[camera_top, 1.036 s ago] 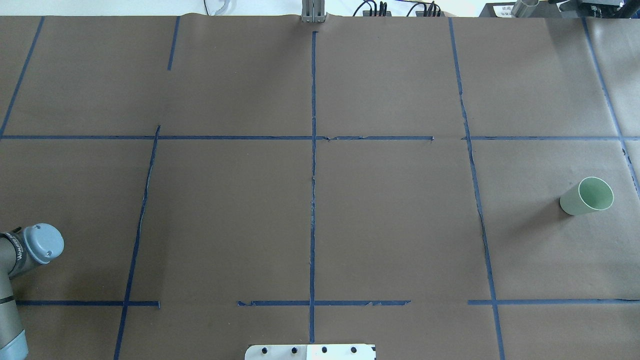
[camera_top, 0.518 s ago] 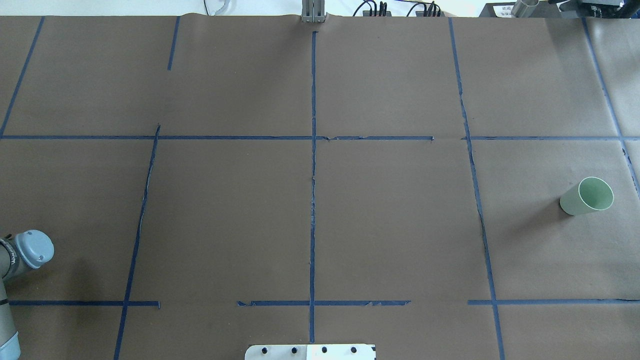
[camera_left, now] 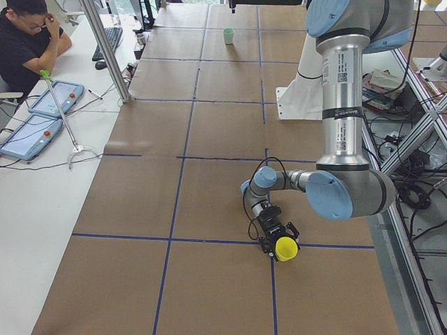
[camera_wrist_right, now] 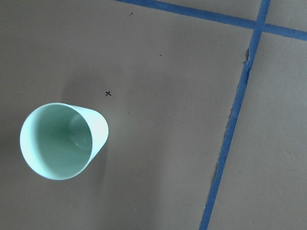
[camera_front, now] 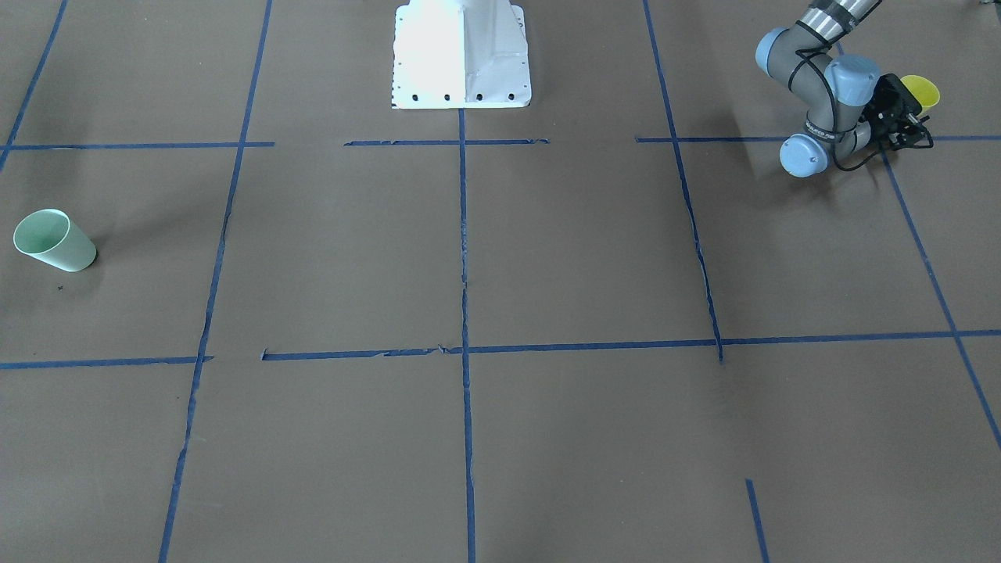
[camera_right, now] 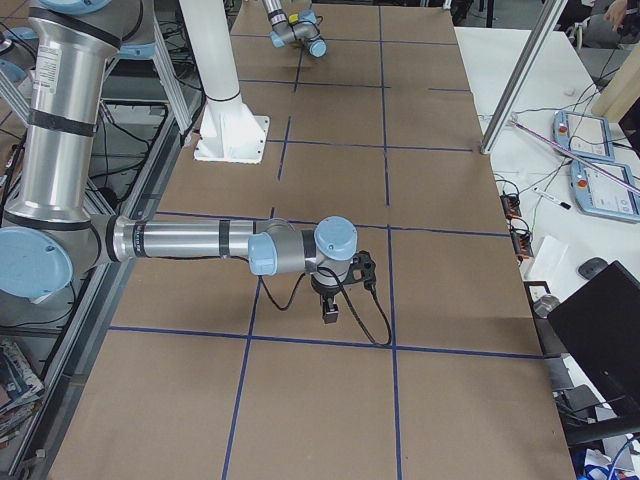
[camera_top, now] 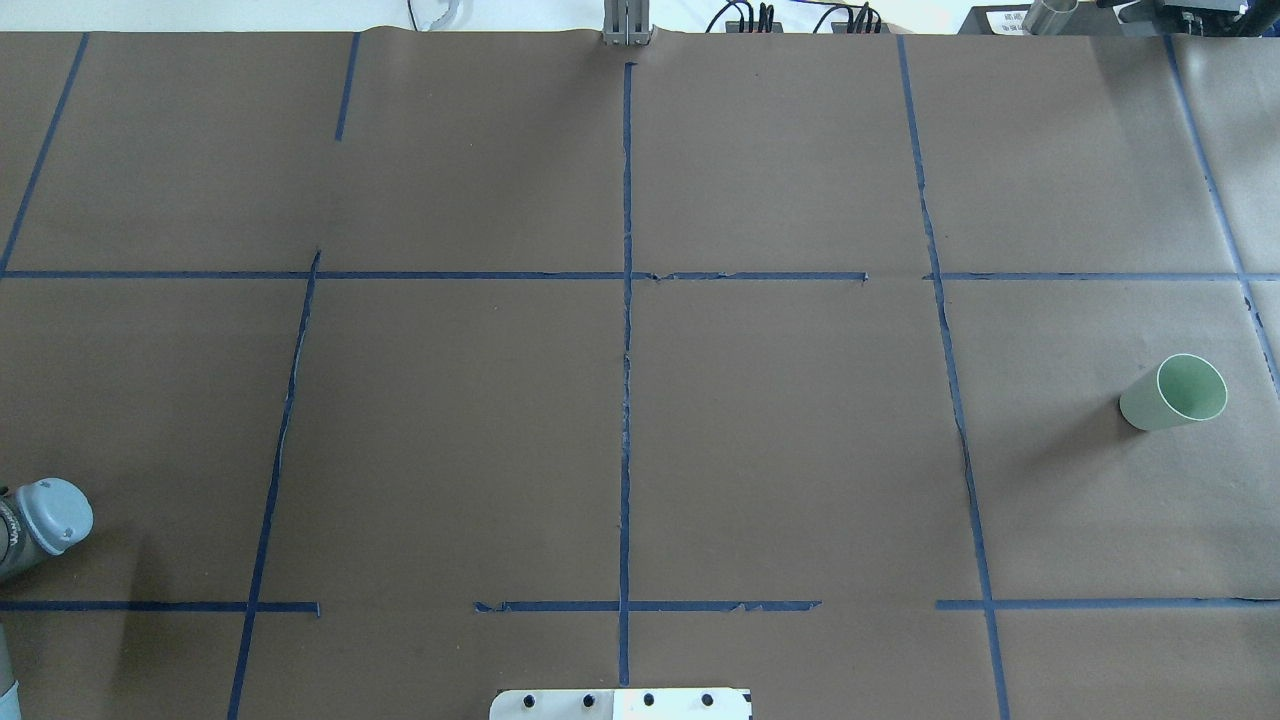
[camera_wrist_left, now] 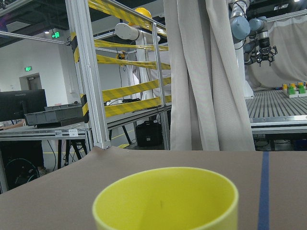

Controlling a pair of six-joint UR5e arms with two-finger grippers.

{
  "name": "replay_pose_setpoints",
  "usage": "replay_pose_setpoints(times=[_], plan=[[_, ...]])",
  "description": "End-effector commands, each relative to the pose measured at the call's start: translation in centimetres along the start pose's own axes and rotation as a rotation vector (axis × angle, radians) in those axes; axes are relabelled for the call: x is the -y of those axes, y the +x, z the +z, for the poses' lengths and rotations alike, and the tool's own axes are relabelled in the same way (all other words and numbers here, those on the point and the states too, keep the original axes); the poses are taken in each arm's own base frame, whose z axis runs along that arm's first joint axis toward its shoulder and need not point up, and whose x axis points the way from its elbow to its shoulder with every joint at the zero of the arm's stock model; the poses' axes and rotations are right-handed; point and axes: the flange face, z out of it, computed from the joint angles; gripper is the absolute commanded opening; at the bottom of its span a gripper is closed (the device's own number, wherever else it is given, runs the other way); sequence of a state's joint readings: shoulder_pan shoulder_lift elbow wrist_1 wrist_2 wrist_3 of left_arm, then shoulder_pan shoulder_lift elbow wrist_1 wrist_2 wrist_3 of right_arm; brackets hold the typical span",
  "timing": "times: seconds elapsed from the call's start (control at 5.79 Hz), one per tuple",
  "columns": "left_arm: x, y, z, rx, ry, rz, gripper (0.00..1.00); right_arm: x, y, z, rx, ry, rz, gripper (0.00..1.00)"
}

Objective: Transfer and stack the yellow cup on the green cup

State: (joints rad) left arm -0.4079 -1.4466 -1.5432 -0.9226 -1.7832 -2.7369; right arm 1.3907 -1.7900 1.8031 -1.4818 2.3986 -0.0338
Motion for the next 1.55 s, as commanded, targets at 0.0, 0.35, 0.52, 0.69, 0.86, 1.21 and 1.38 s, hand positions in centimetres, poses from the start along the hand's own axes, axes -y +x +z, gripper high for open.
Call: replay_pose_setpoints(times=[0.0, 0.35, 0.52, 0.69, 0.86, 1.21, 1.38], plan=[[0.3, 0.0, 1.5, -0.016, 0.011, 0.024, 0.09, 0.0, -0.2, -0.1, 0.001, 0.001, -0.002, 1.0], [2.4, -0.5, -1.0, -0.126, -0.011, 0.157, 0.02, 0.1, -0.8, -0.5, 0.023, 0.008, -0.009, 1.0], [4.1, -0.3, -4.1, -0.248, -0.004, 0.217, 0.01, -0.2, -0.9, -0.5, 0.033, 0.008, -0.008, 1.0], [5.9, 0.6, -7.3, -0.377, 0.016, 0.266, 0.01, -0.3, -1.0, -0.4, 0.054, 0.009, -0.005, 1.0], [8.4, 0.6, -13.3, -0.579, 0.019, 0.336, 0.01, 0.2, -1.3, -0.6, 0.054, 0.014, -0.011, 1.0], [11.2, 1.1, -30.8, -0.876, -0.041, 0.363, 0.0, 0.3, -1.4, -0.8, 0.048, 0.021, -0.018, 1.0], [12.5, 0.7, -35.8, -1.0, 0.008, 0.398, 0.02, 0.5, -1.6, -1.0, 0.05, 0.048, -0.041, 1.0]])
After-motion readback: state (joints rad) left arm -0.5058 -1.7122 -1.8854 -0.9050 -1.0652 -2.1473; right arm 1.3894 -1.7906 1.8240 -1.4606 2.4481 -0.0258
